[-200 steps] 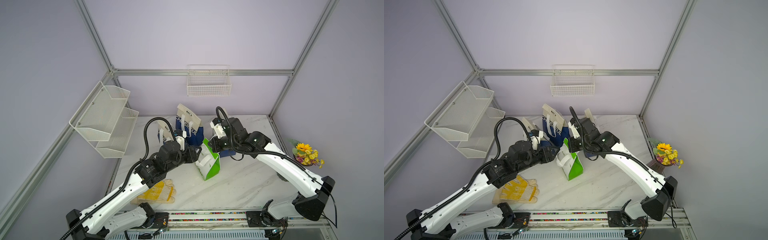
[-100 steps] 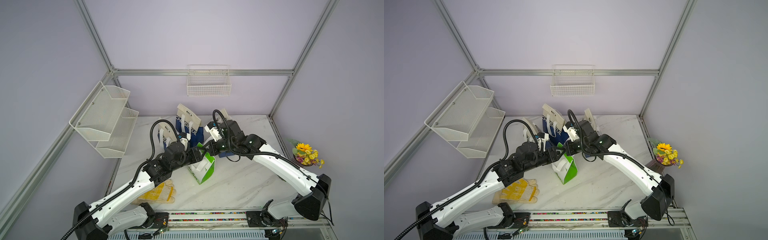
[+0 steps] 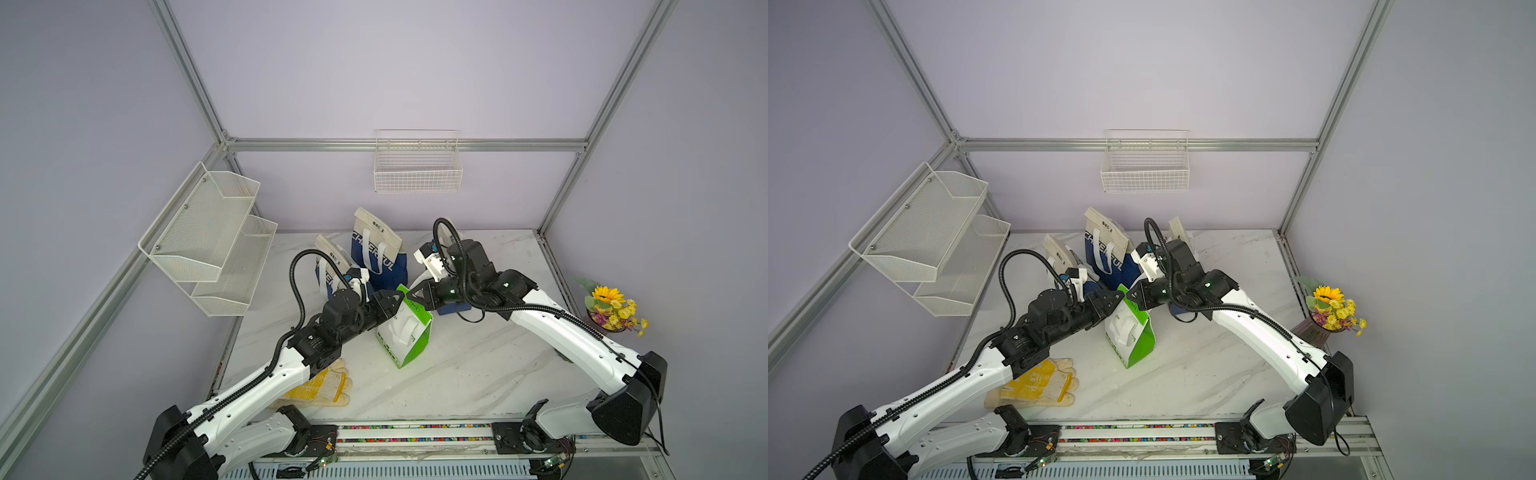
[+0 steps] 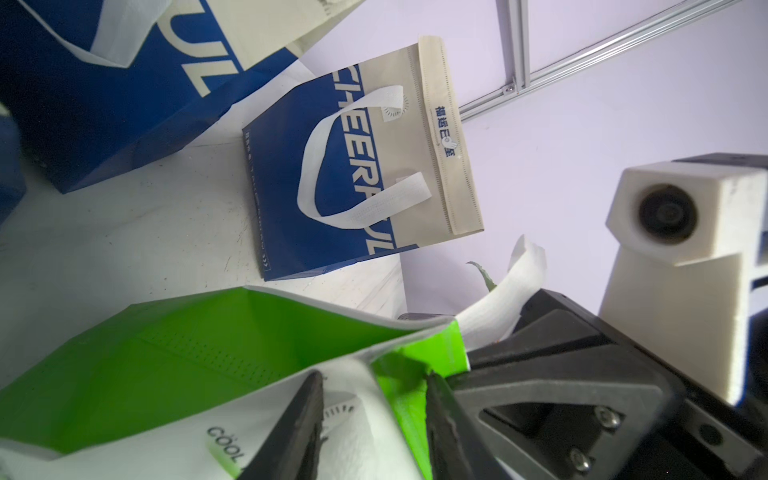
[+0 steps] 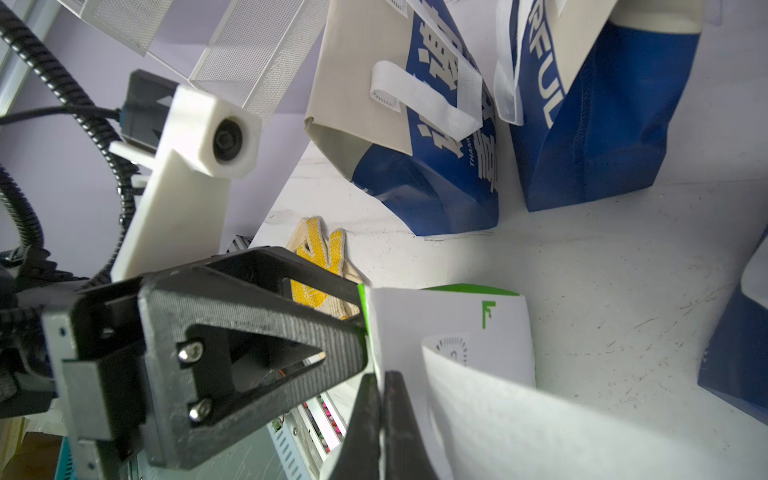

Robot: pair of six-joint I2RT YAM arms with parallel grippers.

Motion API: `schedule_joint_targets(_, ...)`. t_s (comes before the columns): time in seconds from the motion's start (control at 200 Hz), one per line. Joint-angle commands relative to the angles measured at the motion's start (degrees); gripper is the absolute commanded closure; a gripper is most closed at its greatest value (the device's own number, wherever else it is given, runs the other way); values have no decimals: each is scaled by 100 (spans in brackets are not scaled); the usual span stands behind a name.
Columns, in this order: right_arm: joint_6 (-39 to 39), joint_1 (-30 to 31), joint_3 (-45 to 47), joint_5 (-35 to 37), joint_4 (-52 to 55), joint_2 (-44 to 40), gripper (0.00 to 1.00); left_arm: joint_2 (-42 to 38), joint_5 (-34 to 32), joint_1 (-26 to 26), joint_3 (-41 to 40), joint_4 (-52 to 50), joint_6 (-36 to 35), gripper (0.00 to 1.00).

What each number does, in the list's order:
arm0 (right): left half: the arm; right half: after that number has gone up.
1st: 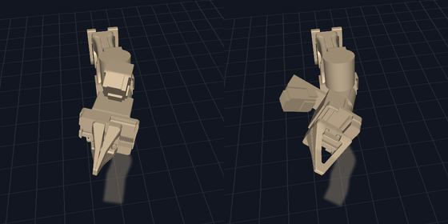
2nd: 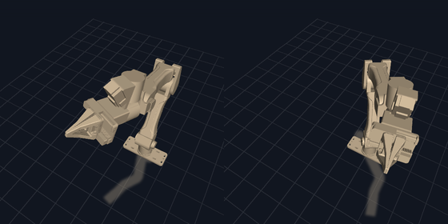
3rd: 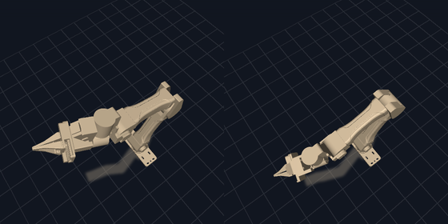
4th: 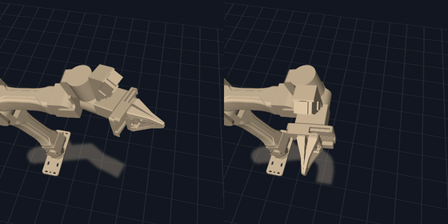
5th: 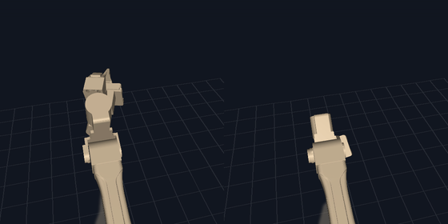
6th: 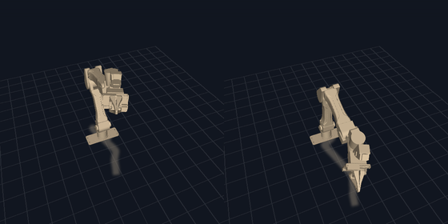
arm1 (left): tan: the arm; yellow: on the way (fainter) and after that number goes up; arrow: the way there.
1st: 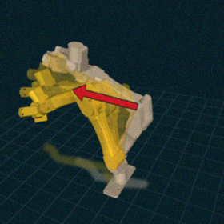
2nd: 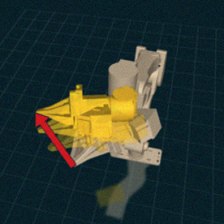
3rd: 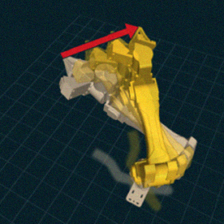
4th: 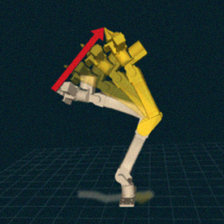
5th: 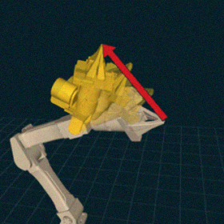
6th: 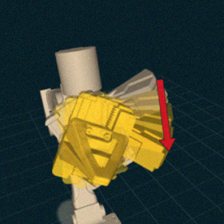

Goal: Open the takeout bag
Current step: Open the takeout bag at the center of the board.

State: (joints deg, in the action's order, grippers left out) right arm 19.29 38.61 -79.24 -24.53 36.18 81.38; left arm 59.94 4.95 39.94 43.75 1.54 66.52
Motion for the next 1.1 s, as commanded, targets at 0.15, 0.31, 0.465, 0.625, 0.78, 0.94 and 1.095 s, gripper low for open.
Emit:
schedule_joint_targets(0.15,68,-84,85,-596,-348,-176,100,52,332,-247,-249,1359,388,58)
schedule_joint_targets(0.31,84,-88,167,-844,-474,-162,100,303,617,-351,-304,1895,479,60)
schedule_joint_targets(0.465,128,-99,222,-993,-568,-140,100,498,806,-394,-248,2156,517,63)
schedule_joint_targets(0.625,179,-158,250,-1031,-612,-115,100,545,903,-408,-394,2457,655,66)
schedule_joint_targets(0.78,263,-316,289,-1114,-647,-46,100,519,1052,-409,-566,2789,861,73)
schedule_joint_targets(0.94,344,-420,338,-1268,-743,-13,100,496,1253,-408,-580,2933,932,75)
schedule_joint_targets(1.095,399,-476,338,-1342,-787,-44,100,474,1250,-412,-669,2866,937,71)
